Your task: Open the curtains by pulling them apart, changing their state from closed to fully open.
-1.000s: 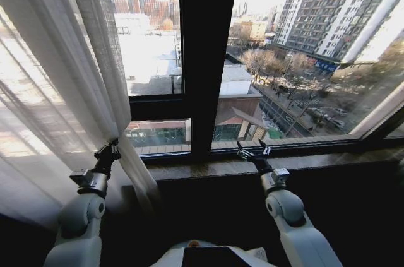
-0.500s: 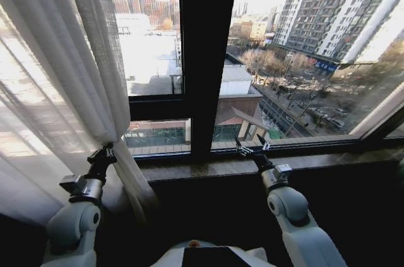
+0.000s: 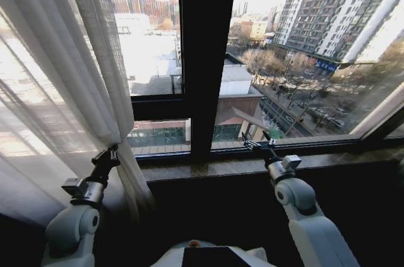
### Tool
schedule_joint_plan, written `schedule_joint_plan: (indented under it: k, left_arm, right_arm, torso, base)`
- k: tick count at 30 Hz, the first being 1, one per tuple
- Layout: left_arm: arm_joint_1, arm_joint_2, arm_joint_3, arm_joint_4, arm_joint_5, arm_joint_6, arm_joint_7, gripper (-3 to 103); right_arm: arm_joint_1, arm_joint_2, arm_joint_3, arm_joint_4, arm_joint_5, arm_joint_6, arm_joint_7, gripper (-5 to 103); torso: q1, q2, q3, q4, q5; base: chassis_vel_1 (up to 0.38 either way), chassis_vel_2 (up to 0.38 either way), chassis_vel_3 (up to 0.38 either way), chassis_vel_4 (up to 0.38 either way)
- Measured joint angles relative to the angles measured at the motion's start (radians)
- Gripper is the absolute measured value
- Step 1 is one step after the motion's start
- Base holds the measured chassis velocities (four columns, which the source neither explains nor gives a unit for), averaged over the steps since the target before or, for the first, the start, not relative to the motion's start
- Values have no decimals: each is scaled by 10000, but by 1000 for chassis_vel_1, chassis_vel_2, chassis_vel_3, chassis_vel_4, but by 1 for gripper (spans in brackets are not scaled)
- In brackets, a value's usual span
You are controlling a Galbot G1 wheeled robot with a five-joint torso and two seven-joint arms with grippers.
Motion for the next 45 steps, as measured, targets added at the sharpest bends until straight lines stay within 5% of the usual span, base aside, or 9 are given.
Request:
schedule_joint_plan:
  k: [18,45]
  left_arm:
    - [53,-75,-49,-114,27,-31,-26,0]
    - [101,-183,-22,-129,110,-223,-34,0]
  right_arm:
    - [-354,211,-289,686,-637,211,-17,100]
    - [-387,221,-351,633,-735,230,-124,100]
  torso:
    - [0,0,0,-1,1]
    - [0,0,0,-1,0]
  base:
    - [62,63,-59,-58]
    - [321,324,-322,-322]
